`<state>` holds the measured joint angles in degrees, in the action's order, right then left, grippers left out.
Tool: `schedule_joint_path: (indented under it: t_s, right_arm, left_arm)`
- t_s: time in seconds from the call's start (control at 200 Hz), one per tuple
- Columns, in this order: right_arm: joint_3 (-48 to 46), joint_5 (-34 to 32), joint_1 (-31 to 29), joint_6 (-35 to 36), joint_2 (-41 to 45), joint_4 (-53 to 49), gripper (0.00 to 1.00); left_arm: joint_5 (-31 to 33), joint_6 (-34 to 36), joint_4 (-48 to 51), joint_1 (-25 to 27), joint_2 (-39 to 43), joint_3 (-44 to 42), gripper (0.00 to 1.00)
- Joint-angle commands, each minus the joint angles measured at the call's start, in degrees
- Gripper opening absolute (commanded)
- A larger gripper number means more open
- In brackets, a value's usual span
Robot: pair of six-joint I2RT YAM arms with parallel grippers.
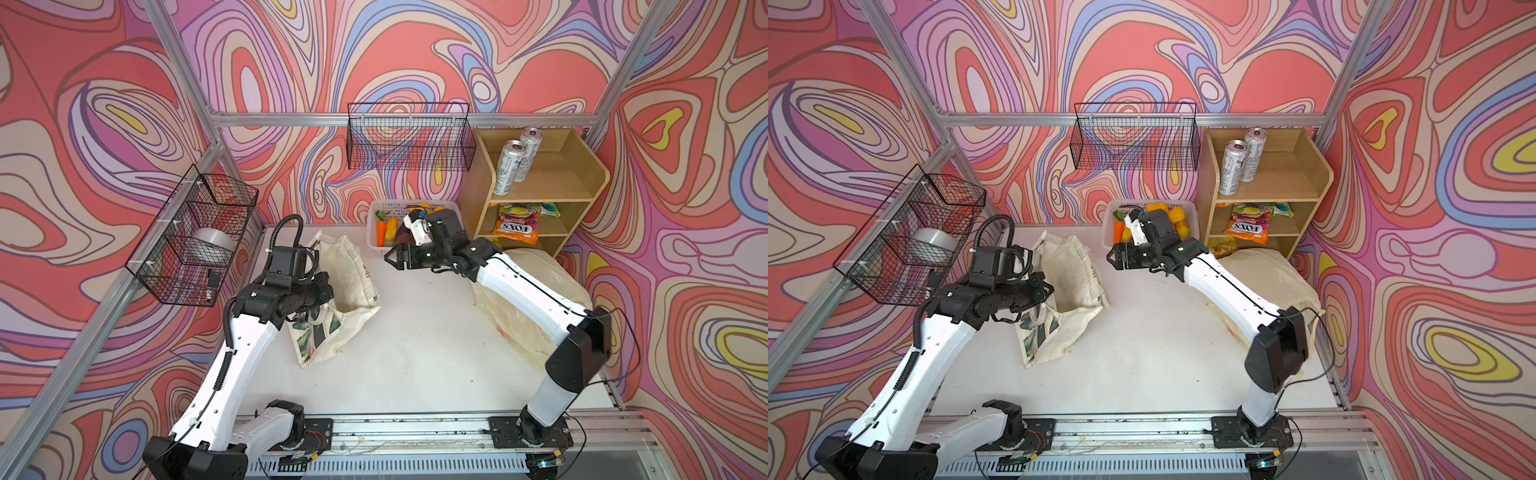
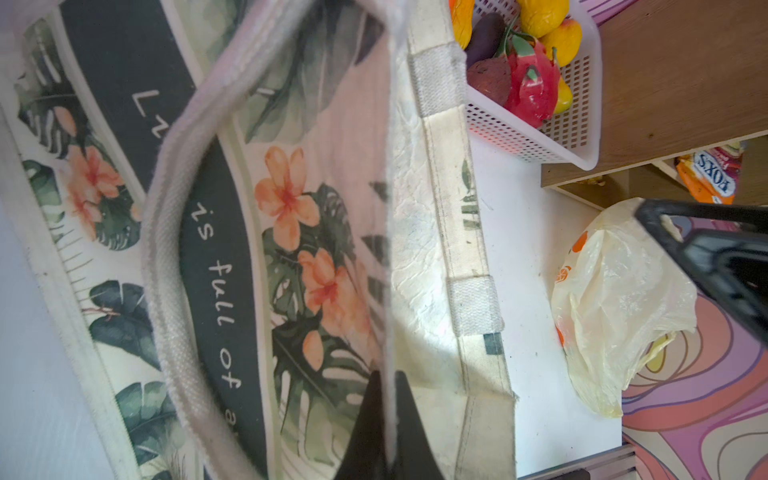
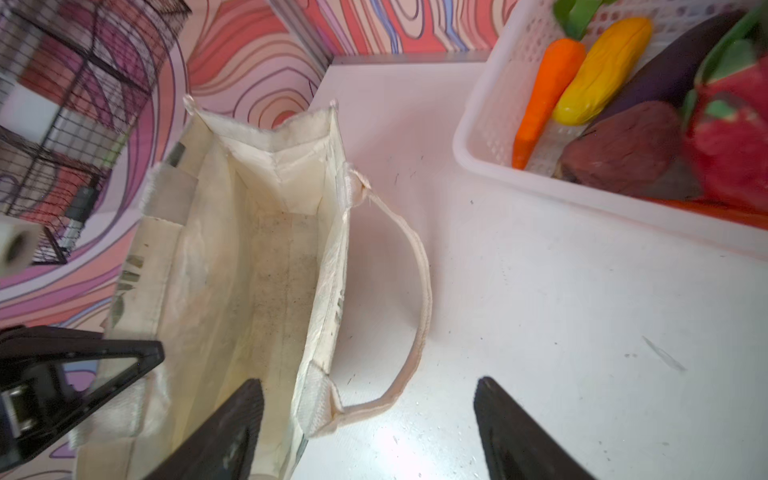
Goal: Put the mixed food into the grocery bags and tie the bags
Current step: 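Grasp the canvas tote rim with the left gripper while right gripper releases the bag, then grasp the tote's opposite rim with the right gripper and spread it open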
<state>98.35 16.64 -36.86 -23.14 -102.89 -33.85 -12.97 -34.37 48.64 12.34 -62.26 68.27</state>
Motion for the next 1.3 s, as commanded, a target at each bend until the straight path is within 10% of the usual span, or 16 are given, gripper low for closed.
schedule_joint_path:
  t_s: [0.0, 0.215, 0.386, 0.771, 1.297]
  right_arm:
    - [3.6, -0.3, -2.5, 0.1, -6.2, -1.8, 0.83]
    - [12.9, 2.8, -3.9, -2.1, -19.6, -1.5, 0.77]
    - [15.5, 2.9, -3.7, -1.6, -21.1, -3.5, 0.00]
    - [-5.2, -16.1, -0.7, -3.7, 10.2, -6.5, 0.00]
    - [-17.7, -20.8, 5.6, -1.6, 17.7, -7.3, 0.00]
  left_arm:
    - [-3.0, -0.8, -3.6, 0.1, 1.8, -2.3, 0.00]
    - [-3.6, -0.3, -3.7, 0.1, 4.0, -3.6, 0.00]
    - [-2.2, -1.2, -4.6, 0.1, 6.1, -4.7, 0.00]
    - [-6.3, -3.4, -10.4, 0.1, 4.4, -2.1, 0.00]
    - [-9.4, -4.3, -25.2, 7.4, -13.1, -3.9, 0.00]
